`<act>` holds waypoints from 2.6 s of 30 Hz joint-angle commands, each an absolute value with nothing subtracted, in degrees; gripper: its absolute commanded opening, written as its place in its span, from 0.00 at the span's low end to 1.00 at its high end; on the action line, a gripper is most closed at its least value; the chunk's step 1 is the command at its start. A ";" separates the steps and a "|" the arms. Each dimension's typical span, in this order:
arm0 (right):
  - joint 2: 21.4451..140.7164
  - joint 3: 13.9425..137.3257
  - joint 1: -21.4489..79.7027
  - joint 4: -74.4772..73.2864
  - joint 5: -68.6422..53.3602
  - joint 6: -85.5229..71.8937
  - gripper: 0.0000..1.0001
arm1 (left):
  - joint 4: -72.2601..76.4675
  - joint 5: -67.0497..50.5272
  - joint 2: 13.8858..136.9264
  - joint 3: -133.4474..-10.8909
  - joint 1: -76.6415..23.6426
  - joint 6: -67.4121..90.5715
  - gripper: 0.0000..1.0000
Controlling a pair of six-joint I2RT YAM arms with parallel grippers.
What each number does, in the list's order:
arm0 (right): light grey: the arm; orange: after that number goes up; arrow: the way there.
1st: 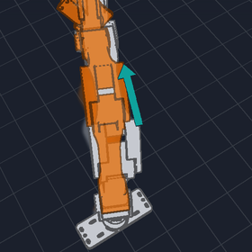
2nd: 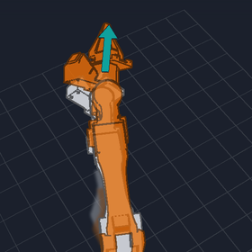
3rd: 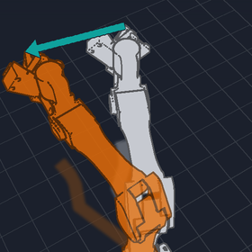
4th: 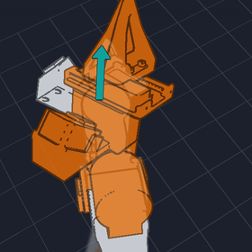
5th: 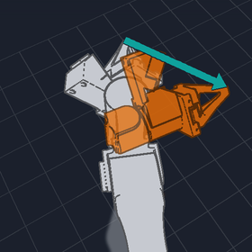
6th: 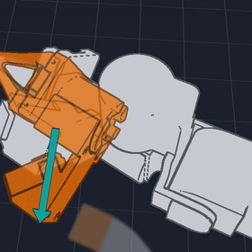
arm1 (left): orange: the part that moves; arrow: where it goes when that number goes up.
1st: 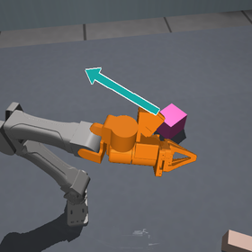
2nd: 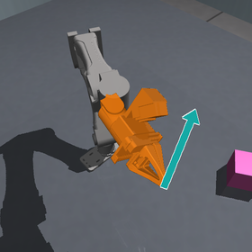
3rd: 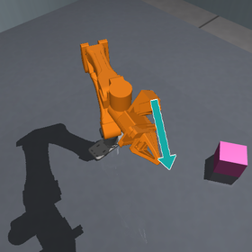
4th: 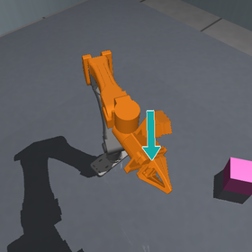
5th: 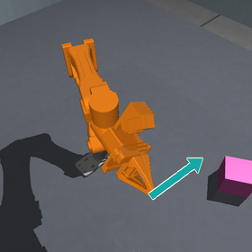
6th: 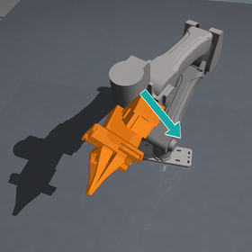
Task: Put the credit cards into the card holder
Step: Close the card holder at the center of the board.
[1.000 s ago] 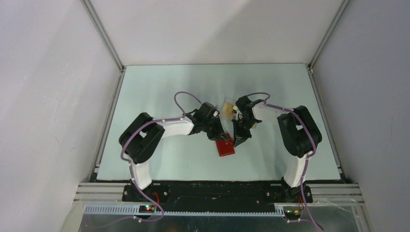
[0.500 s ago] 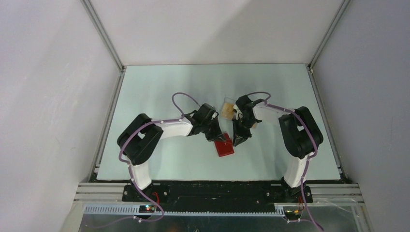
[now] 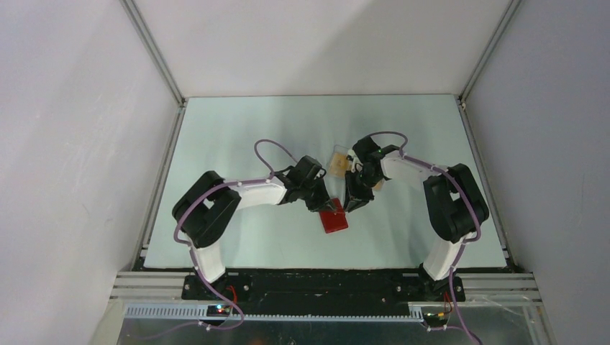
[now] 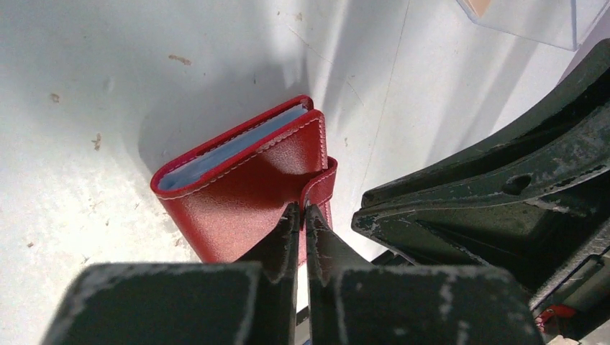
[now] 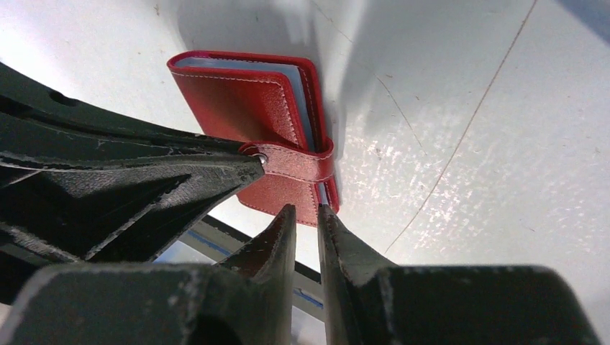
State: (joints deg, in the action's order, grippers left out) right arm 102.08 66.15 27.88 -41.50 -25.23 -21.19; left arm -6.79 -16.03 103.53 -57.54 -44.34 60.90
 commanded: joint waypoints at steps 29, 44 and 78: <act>111.30 73.04 30.93 -41.28 -22.80 -22.06 0.02 | -9.32 -12.34 99.43 -55.79 -44.07 58.87 0.21; 111.30 73.04 30.95 -40.91 -24.15 -22.42 0.03 | -9.33 -13.78 102.57 -57.01 -44.52 57.68 0.11; 115.65 73.94 32.58 -43.52 -23.66 -22.92 0.00 | -9.65 -14.05 106.82 -58.79 -45.62 56.71 0.12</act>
State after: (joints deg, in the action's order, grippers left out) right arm 112.16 74.52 30.70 -43.53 -24.36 -22.46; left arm -9.41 -14.70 103.94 -57.98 -44.40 58.43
